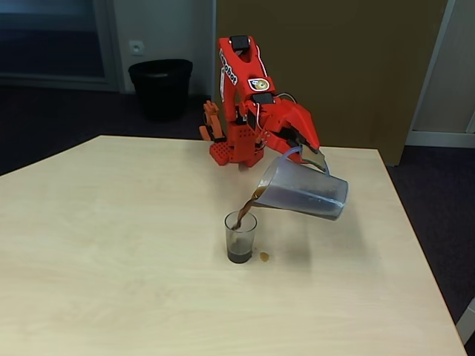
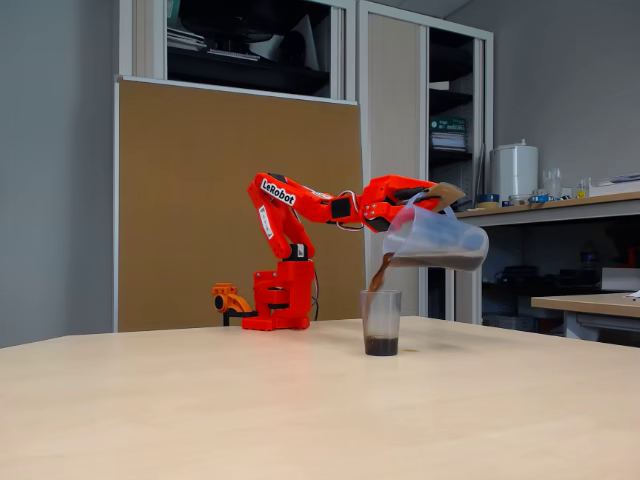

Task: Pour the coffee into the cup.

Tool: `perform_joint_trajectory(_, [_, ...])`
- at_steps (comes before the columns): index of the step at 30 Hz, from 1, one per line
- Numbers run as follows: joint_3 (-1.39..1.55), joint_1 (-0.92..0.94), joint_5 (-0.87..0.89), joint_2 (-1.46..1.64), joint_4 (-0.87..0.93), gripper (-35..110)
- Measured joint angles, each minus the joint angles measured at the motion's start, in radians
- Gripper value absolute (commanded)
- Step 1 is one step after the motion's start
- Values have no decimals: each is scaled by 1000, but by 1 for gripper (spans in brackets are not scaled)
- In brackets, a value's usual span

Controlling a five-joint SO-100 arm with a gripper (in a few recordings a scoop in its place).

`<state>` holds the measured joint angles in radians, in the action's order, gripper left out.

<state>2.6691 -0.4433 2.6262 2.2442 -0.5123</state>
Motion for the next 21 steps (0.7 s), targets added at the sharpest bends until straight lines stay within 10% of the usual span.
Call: perform_joint_trajectory(21, [8, 18, 51, 2, -20, 0])
